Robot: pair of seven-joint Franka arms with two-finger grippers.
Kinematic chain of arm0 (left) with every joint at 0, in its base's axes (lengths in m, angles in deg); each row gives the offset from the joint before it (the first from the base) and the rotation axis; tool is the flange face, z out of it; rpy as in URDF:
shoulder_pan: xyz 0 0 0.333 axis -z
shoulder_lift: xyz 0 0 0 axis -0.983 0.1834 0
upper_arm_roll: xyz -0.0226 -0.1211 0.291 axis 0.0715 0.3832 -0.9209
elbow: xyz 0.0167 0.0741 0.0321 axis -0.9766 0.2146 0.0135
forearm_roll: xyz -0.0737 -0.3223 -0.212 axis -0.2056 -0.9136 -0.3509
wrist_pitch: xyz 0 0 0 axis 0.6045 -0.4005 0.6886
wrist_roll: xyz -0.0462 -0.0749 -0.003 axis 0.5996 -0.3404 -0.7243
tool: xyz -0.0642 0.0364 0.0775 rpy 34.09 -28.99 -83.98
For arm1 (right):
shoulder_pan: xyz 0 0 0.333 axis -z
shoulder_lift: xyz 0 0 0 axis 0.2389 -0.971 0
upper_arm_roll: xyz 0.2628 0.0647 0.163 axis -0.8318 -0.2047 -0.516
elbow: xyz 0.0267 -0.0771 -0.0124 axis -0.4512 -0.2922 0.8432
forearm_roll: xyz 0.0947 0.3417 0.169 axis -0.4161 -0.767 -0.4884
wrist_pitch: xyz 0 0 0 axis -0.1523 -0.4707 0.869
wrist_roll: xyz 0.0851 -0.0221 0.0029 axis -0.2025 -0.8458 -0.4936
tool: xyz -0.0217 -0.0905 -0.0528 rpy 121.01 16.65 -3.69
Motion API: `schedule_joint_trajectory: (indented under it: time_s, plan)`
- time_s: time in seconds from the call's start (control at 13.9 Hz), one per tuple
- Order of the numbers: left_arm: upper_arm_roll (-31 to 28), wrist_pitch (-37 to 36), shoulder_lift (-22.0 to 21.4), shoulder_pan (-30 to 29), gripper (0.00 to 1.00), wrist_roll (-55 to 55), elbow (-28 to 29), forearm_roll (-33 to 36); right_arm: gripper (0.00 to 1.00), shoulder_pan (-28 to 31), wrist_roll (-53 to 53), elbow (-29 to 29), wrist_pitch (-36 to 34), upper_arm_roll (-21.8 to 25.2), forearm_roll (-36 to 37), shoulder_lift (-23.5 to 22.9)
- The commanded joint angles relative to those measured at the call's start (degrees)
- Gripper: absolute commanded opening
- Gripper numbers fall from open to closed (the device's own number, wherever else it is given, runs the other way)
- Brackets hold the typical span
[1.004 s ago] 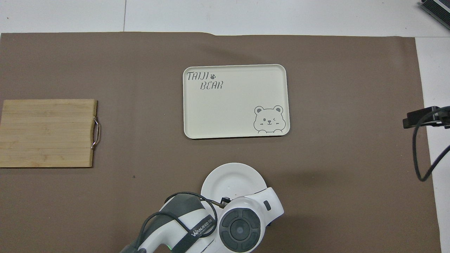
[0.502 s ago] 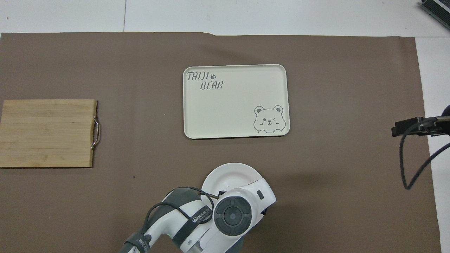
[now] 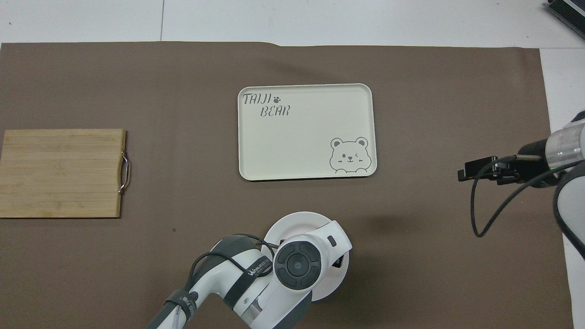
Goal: Place orange and plate with both arms
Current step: 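Carry the orange to the white plate and release it with the left gripper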
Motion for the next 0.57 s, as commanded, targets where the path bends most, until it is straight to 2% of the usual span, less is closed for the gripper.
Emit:
schedule_joint_trajectory:
  time_s: [0.0,0.36,0.5]
  plan:
    - [-0.1,-0.3,-1.2,-1.6,1.0,-1.0,-1.1,-1.2,1.0,-1.2,0.3,-4.6,4.5,-0.2,-8.2,-0.8]
    - [-0.3,-6.1,-4.1,-6.8,1.0,-1.1,-4.9,0.8,1.0,-5.5,-1.9,-14.0,10.6,-0.2,-20.8,-0.5]
    - [-0.3,-9.1,-5.0,-10.4,1.0,-1.4,-7.2,5.0,1.0,-7.2,-9.2,-17.5,11.8,-0.2,-25.8,-0.9]
